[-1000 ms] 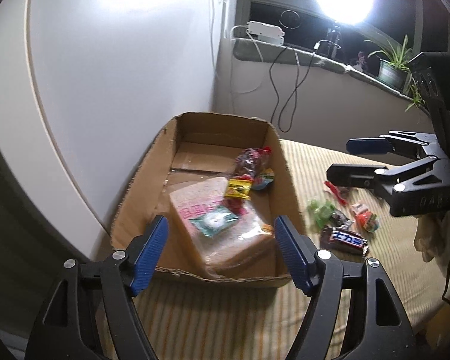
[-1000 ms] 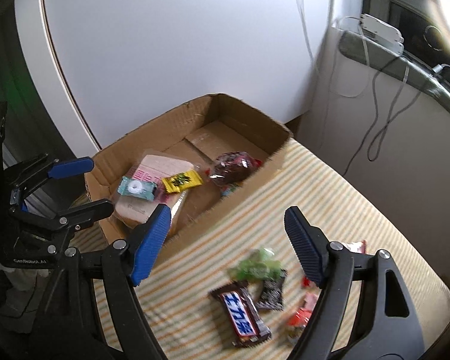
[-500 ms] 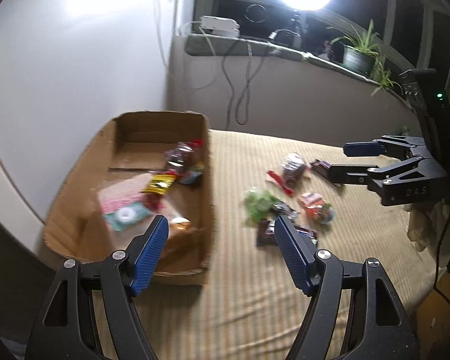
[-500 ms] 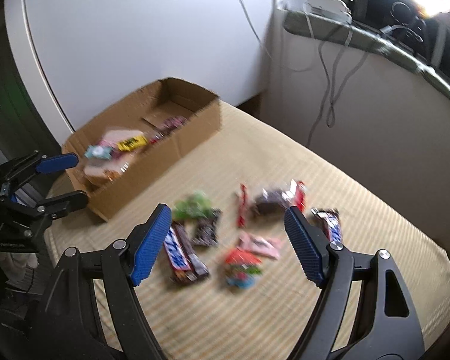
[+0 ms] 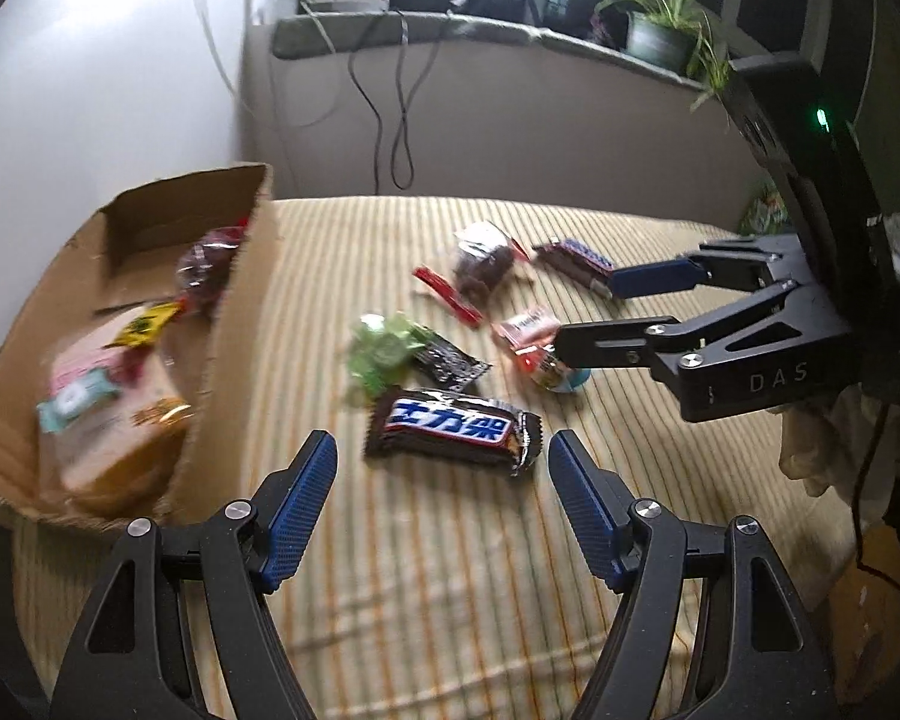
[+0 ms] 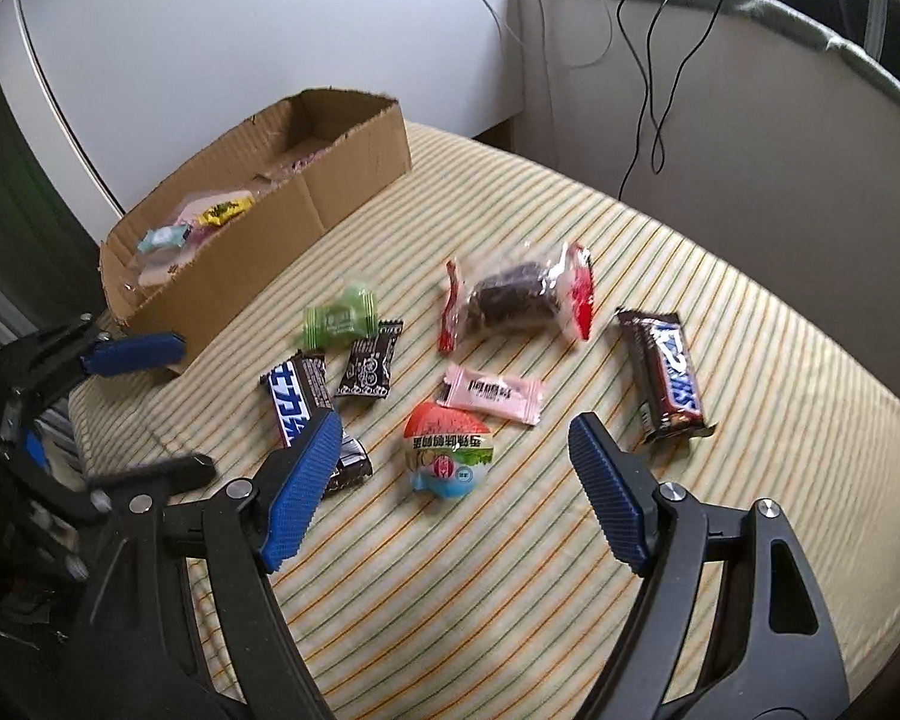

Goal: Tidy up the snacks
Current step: 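Move the left gripper to the blue chocolate bar while the right approaches the red-capped egg, then grasp the blue chocolate bar with the left gripper while the right grasps the red-capped egg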

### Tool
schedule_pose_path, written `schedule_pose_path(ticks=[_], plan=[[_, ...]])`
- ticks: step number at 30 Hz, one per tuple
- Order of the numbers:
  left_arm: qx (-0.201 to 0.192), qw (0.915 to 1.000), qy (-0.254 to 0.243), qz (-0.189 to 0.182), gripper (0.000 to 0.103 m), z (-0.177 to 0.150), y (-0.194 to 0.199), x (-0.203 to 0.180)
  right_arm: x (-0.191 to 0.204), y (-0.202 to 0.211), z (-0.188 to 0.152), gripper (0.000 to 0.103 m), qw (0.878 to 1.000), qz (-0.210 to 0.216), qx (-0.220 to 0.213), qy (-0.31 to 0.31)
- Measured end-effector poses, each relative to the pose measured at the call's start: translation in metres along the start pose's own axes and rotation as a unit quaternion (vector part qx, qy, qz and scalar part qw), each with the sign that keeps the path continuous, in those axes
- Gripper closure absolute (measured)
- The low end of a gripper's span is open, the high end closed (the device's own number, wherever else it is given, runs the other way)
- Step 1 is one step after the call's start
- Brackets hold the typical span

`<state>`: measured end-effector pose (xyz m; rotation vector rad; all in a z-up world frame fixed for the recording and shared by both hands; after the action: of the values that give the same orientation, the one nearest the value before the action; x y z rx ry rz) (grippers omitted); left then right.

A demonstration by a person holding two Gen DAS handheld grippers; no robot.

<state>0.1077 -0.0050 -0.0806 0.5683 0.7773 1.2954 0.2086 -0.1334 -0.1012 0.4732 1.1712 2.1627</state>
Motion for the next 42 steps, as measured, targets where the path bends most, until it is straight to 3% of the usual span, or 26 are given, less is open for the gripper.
schedule_pose_path(ticks=[13, 19, 21, 27, 30, 32, 33, 35, 42], plan=[[0.03, 0.9977, -0.045, 0.041, 0.03, 0.006, -0.047, -0.011, -0.015, -0.026, 0.0, 0.022, 0.998, 0.043, 0.02, -0.044], [0.037, 0.9983, -0.031, 0.034, 0.023, 0.005, -0.055, -0.004, -0.011, -0.035, 0.0, 0.022, 0.998, 0.047, 0.028, -0.038], [0.036, 0.9985, -0.028, 0.028, 0.025, 0.005, -0.056, -0.003, -0.01, -0.037, -0.002, 0.023, 0.998, 0.046, 0.032, -0.036], [0.036, 0.9985, -0.038, 0.016, 0.041, 0.002, -0.054, -0.008, -0.003, -0.042, -0.002, 0.036, 0.999, 0.024, 0.044, -0.016], [0.034, 0.9986, -0.038, 0.015, 0.047, 0.002, -0.055, -0.009, 0.0, -0.041, -0.003, 0.048, 0.999, 0.015, 0.05, -0.008], [0.034, 0.9986, -0.038, 0.013, 0.051, 0.003, -0.055, -0.008, 0.0, -0.041, -0.004, 0.064, 0.999, 0.009, 0.053, -0.004], [0.034, 0.9986, -0.038, 0.012, 0.052, 0.003, -0.055, -0.008, 0.001, -0.041, -0.004, 0.068, 0.998, 0.004, 0.055, -0.003], [0.034, 0.9987, -0.038, 0.008, 0.059, 0.003, -0.054, -0.008, -0.001, -0.039, -0.005, 0.069, 0.998, 0.007, 0.055, -0.005], [0.032, 0.9992, -0.023, 0.002, 0.06, 0.004, -0.053, -0.004, -0.004, -0.031, -0.01, 0.071, 0.999, 0.008, 0.046, -0.016]])
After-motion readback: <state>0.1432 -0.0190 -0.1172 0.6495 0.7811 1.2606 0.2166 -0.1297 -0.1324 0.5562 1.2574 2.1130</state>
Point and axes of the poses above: each gripper's, at about its wrist camera, not at the fingertips, and y roughly against the way its jaws point, x to its left, z to its top, the point moved 2 cm from there along -y, roughly the way its jaws point, and after that the axes turned 8 degrees about y, right-handed, at the moved point
